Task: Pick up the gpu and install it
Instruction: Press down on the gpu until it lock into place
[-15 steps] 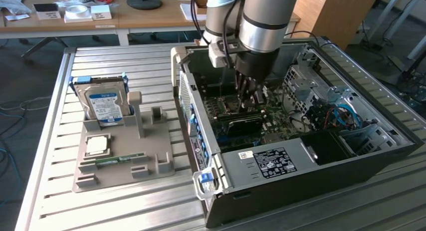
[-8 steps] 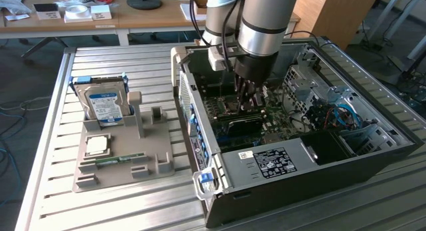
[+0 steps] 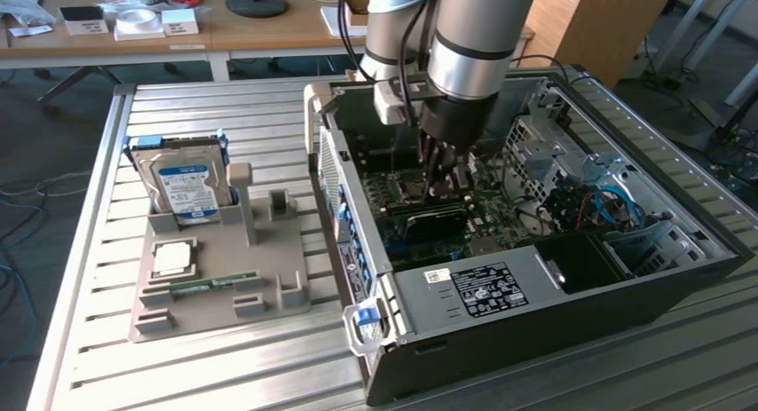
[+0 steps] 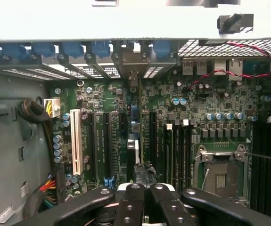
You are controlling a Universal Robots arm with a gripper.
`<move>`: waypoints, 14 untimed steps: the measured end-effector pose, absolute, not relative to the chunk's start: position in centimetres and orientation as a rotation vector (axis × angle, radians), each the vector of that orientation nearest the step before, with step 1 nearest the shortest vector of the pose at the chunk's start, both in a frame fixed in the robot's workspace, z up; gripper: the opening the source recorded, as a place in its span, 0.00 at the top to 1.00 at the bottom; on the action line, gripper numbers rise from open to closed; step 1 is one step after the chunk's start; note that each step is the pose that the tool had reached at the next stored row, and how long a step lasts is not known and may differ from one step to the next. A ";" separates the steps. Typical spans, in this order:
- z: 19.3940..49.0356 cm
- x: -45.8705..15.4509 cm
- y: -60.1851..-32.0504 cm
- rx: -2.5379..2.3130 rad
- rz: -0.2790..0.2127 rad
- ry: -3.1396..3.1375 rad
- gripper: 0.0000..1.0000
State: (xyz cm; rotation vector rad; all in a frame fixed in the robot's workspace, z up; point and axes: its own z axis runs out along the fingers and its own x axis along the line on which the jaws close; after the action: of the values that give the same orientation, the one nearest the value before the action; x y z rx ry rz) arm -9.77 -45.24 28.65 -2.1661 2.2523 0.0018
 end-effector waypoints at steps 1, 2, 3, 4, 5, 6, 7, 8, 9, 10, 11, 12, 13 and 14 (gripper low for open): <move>28.7 -9.7 -45.2 -2.168 0.006 2.254 0.89; 28.7 -9.6 -45.2 -2.170 0.011 2.257 0.89; 28.7 -9.5 -45.2 -2.173 0.017 2.260 0.89; 28.7 -9.4 -45.2 -2.175 0.021 2.262 0.89; 28.7 -9.4 -45.2 -2.175 0.022 2.262 0.89; 28.7 -9.4 -45.2 -2.175 0.022 2.262 0.89; 28.6 -9.4 -45.2 -2.175 0.022 2.263 0.89; 28.6 -9.4 -45.2 -2.174 0.022 2.264 0.89; 28.5 -9.4 -45.2 -2.173 0.022 2.265 0.89; 28.3 -9.4 -45.2 -2.172 0.022 2.265 0.89; 28.2 -9.4 -45.2 -2.172 0.022 2.265 0.89; 28.1 -9.4 -45.2 -2.172 0.022 2.265 0.89; 28.1 -9.4 -45.2 -2.172 0.022 2.266 0.89; 28.0 -9.4 -45.2 -2.172 0.022 2.266 0.89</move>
State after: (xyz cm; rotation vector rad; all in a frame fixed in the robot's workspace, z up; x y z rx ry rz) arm -9.40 -45.25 27.98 -2.1719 2.2655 0.0224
